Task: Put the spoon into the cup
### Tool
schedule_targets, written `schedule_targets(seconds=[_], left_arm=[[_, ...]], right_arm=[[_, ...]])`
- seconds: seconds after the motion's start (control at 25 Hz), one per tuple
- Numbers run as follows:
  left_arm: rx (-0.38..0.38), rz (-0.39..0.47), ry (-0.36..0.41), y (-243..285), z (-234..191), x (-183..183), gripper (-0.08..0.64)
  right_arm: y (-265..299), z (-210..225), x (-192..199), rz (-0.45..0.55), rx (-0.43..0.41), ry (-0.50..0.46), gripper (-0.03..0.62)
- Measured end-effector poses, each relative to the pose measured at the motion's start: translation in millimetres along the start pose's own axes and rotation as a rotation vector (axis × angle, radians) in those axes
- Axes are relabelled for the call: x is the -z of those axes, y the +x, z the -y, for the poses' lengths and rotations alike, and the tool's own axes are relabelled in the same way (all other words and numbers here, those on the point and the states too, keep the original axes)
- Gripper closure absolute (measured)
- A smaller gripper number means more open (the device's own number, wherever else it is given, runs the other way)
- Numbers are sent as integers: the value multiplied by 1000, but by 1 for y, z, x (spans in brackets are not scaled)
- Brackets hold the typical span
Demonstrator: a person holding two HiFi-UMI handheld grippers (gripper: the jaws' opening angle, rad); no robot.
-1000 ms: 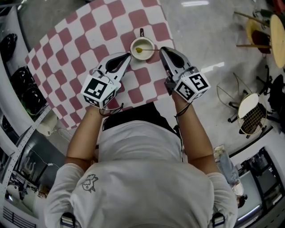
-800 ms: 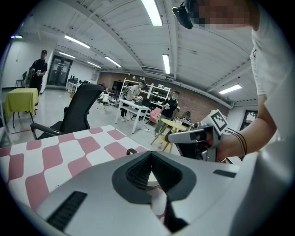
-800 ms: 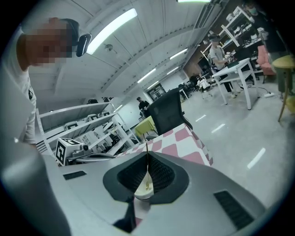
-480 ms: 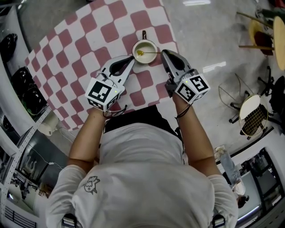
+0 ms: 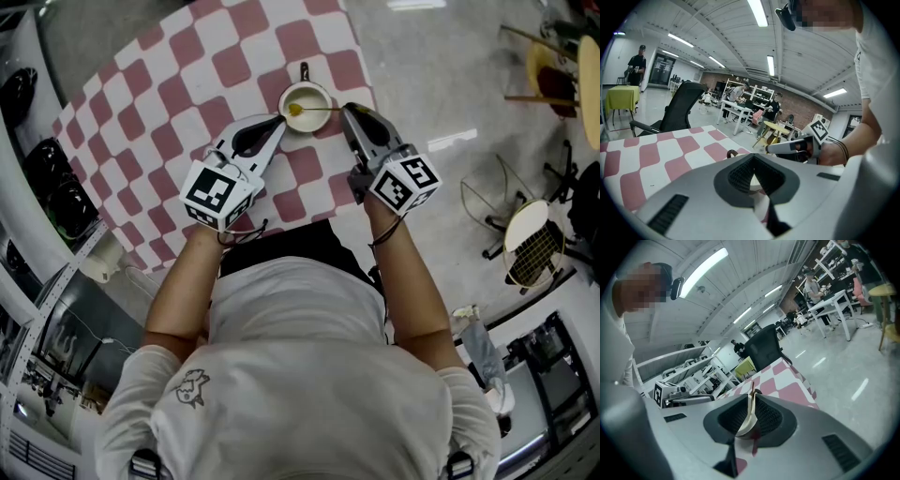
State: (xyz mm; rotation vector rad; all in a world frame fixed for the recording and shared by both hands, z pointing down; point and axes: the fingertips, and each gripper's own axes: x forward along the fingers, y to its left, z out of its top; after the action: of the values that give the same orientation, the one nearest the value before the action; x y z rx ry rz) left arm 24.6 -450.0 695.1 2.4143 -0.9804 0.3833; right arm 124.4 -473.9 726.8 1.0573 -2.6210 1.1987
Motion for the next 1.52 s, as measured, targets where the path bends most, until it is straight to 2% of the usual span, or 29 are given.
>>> schedule_targets(seconds=[0.2, 0.32, 0.68, 0.96, 1.28, 1.52], left_arm=[[7, 8, 2, -1, 4, -3, 546], [3, 11, 8, -3, 7, -5, 546], [2, 42, 47, -16, 33, -21, 546], [-5, 70, 74, -38, 70, -35, 546], [-48, 138, 153, -74, 108, -66, 546], [-74, 190, 185, -102, 138, -87, 546]], right_arm=[[-3, 1, 4, -5, 8, 6, 553], [-8, 2, 5, -7, 20, 10, 517], [-35, -12, -7, 33, 26, -15, 515], [-65, -50, -25, 40, -5, -130, 515], [-103, -99, -56, 110, -53, -246, 515], [-138, -137, -82, 161, -97, -322, 517]])
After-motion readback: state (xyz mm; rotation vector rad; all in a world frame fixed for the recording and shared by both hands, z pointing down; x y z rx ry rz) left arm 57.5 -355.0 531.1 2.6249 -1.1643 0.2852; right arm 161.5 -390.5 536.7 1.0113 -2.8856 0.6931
